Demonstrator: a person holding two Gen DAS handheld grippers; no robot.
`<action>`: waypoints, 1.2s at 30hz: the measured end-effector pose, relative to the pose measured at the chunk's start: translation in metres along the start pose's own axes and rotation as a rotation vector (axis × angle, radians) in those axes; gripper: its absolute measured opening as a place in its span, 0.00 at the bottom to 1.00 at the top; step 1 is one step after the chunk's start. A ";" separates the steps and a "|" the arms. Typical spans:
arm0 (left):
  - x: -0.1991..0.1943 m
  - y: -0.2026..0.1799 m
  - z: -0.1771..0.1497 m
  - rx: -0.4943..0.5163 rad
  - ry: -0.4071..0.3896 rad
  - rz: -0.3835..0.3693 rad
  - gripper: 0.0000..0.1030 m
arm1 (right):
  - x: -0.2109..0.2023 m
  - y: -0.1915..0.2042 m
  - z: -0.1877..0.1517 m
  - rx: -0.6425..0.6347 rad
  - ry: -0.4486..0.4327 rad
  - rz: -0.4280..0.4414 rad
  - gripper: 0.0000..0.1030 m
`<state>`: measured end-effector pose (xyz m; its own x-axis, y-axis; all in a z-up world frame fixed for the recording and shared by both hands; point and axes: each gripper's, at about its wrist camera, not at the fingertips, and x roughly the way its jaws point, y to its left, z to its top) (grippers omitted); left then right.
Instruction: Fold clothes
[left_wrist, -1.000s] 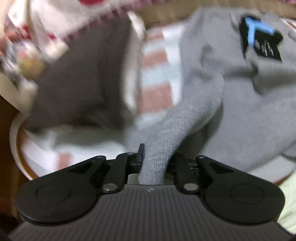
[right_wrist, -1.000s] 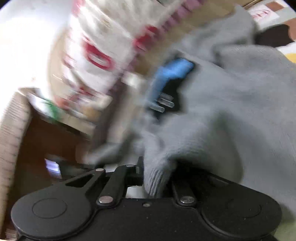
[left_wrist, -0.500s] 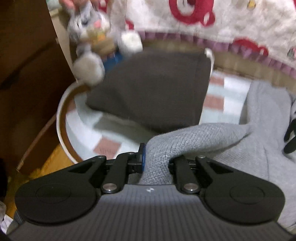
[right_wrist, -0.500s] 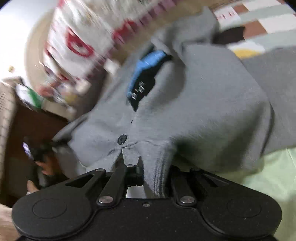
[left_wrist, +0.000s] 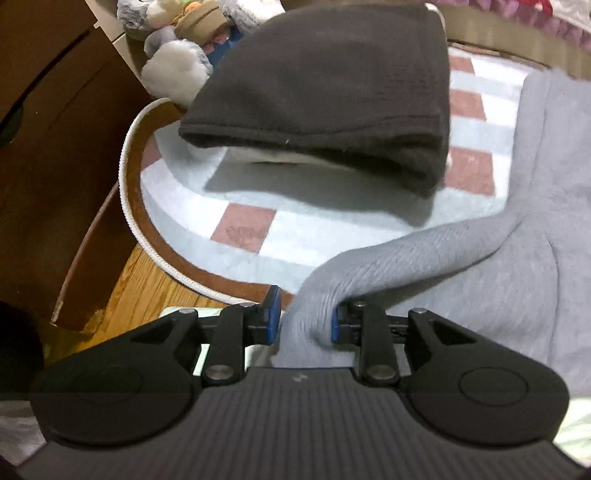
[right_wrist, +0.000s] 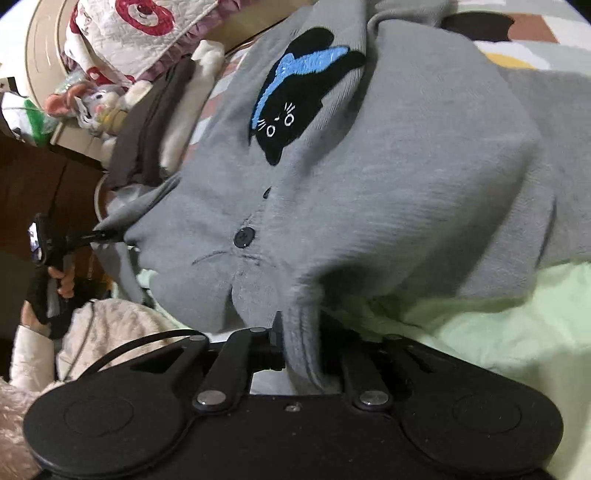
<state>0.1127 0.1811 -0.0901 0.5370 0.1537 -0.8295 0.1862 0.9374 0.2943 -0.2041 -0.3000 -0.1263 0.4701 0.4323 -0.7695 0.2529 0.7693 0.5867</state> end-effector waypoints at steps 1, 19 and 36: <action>-0.002 0.004 0.002 -0.005 -0.016 0.035 0.46 | -0.004 0.004 0.001 -0.035 0.004 -0.044 0.27; -0.019 0.051 0.035 0.014 -0.092 0.267 0.63 | -0.026 0.073 0.088 -0.408 -0.255 -0.180 0.32; -0.006 0.016 -0.007 0.073 -0.001 0.013 0.72 | 0.154 0.195 0.108 -0.772 0.071 0.037 0.36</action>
<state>0.1070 0.1969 -0.0837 0.5402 0.1660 -0.8250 0.2388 0.9098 0.3394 0.0084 -0.1339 -0.1028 0.4050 0.4732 -0.7823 -0.4351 0.8523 0.2904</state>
